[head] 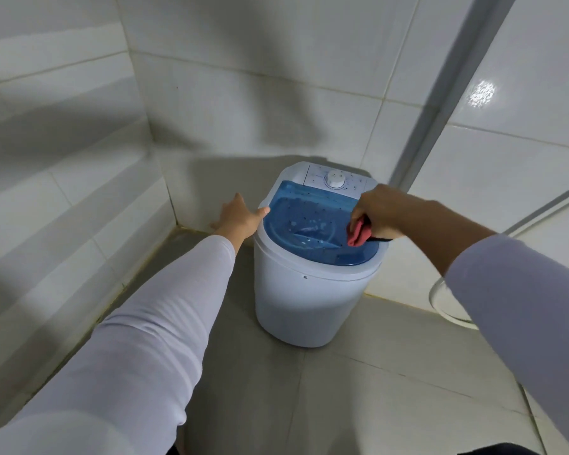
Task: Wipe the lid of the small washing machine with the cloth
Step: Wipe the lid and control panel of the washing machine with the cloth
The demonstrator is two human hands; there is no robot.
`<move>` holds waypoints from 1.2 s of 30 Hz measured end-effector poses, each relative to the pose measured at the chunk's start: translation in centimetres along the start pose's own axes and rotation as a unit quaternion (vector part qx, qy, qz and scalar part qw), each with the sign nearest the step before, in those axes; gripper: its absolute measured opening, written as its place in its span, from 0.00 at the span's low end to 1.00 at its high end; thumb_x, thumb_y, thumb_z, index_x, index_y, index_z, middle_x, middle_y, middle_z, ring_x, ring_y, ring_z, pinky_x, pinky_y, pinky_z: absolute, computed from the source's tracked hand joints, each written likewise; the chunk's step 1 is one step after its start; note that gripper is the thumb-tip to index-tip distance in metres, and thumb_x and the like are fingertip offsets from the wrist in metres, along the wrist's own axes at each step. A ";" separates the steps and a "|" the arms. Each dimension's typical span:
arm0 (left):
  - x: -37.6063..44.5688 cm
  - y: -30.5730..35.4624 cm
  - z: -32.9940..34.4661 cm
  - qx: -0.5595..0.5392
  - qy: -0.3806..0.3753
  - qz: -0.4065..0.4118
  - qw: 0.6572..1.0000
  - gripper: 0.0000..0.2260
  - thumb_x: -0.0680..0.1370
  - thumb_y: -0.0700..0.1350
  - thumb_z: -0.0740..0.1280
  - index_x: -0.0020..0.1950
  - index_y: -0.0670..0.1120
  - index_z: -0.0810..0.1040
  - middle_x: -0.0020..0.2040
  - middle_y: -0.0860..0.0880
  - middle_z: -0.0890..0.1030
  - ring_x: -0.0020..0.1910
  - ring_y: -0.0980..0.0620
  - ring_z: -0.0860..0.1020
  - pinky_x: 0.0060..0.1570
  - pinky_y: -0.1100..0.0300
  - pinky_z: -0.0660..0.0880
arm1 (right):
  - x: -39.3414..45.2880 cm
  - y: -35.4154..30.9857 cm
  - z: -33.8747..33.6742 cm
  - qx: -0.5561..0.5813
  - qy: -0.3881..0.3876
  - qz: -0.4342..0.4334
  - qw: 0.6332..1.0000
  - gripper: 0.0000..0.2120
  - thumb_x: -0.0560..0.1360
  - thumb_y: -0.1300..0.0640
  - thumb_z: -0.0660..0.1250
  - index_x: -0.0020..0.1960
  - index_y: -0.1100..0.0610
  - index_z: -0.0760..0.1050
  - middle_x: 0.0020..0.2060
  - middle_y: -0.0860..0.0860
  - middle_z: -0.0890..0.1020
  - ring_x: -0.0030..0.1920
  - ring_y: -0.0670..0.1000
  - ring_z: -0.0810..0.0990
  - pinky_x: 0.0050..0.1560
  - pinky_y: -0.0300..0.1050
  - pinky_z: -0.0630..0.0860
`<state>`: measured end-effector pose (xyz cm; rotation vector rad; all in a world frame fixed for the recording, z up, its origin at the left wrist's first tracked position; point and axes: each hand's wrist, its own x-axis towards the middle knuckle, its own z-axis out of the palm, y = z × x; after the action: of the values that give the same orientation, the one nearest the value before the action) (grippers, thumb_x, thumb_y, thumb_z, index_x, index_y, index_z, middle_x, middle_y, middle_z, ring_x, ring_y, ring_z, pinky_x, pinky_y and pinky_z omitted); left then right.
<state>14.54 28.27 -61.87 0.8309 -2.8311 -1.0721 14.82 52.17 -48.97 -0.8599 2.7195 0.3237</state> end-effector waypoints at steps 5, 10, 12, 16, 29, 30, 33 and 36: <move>1.7 3.8 -1.3 0.005 0.017 0.039 0.999 0.35 0.77 0.62 0.61 0.78 0.47 0.54 0.77 0.44 0.61 0.75 0.39 0.61 0.71 0.39 0.56 | 0.5 3.8 -3.5 0.079 0.076 0.050 0.993 0.09 0.73 0.60 0.69 0.52 0.54 0.83 0.49 0.48 0.85 0.37 0.39 0.72 0.36 0.31 0.64; 5.3 7.0 -1.5 0.013 -0.005 0.075 0.997 0.34 0.77 0.60 0.61 0.78 0.47 0.55 0.77 0.45 0.62 0.75 0.41 0.61 0.72 0.40 0.56 | 4.2 6.6 -5.5 0.101 0.125 0.069 0.984 0.12 0.73 0.62 0.68 0.55 0.55 0.82 0.52 0.50 0.85 0.41 0.42 0.71 0.34 0.29 0.62; 7.2 7.8 -1.0 0.009 -0.023 0.084 0.996 0.34 0.77 0.59 0.62 0.78 0.47 0.54 0.78 0.46 0.61 0.76 0.41 0.60 0.73 0.40 0.57 | 6.2 7.4 -5.9 0.114 0.135 0.067 0.982 0.12 0.73 0.64 0.67 0.55 0.56 0.82 0.52 0.50 0.85 0.34 0.38 0.69 0.31 0.24 0.64; 10.4 8.4 0.2 0.002 -0.051 0.091 0.995 0.35 0.77 0.57 0.64 0.79 0.48 0.52 0.78 0.46 0.59 0.76 0.43 0.59 0.73 0.41 0.58 | 10.4 8.3 -6.0 0.130 0.138 0.061 0.980 0.14 0.74 0.68 0.64 0.56 0.57 0.81 0.53 0.49 0.85 0.38 0.37 0.72 0.37 0.21 0.64; 15.3 8.6 2.2 -0.054 -0.104 0.103 0.988 0.41 0.74 0.55 0.70 0.78 0.43 0.52 0.75 0.46 0.66 0.74 0.46 0.64 0.71 0.54 0.62 | 19.6 6.7 -3.6 0.188 0.104 0.013 0.976 0.11 0.74 0.63 0.69 0.55 0.58 0.82 0.52 0.49 0.85 0.52 0.41 0.80 0.46 0.25 0.66; 15.5 8.7 2.2 -0.053 -0.104 0.106 0.987 0.42 0.73 0.55 0.71 0.78 0.43 0.52 0.75 0.46 0.66 0.74 0.46 0.65 0.71 0.54 0.62 | 19.9 6.5 -3.5 0.189 0.110 0.011 0.976 0.11 0.73 0.63 0.69 0.55 0.58 0.82 0.52 0.49 0.85 0.49 0.40 0.78 0.42 0.23 0.65; 15.7 8.9 2.6 -0.040 -0.099 0.119 0.987 0.44 0.71 0.54 0.73 0.78 0.42 0.53 0.75 0.44 0.66 0.74 0.44 0.65 0.72 0.52 0.64 | 20.5 6.0 -3.2 0.182 0.125 0.005 0.975 0.12 0.74 0.65 0.66 0.56 0.59 0.81 0.55 0.51 0.84 0.52 0.45 0.78 0.38 0.23 0.62; 15.9 8.7 2.9 -0.041 -0.094 0.117 0.988 0.45 0.70 0.55 0.74 0.78 0.42 0.53 0.76 0.43 0.64 0.74 0.44 0.65 0.72 0.50 0.64 | 21.0 5.9 -3.1 0.173 0.129 0.006 0.976 0.12 0.75 0.63 0.66 0.57 0.58 0.81 0.56 0.50 0.84 0.55 0.46 0.78 0.42 0.23 0.58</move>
<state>-3.83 27.88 -61.52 0.3969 -2.9136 -1.2796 -5.79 44.89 -52.04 -0.8317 2.8877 -0.2750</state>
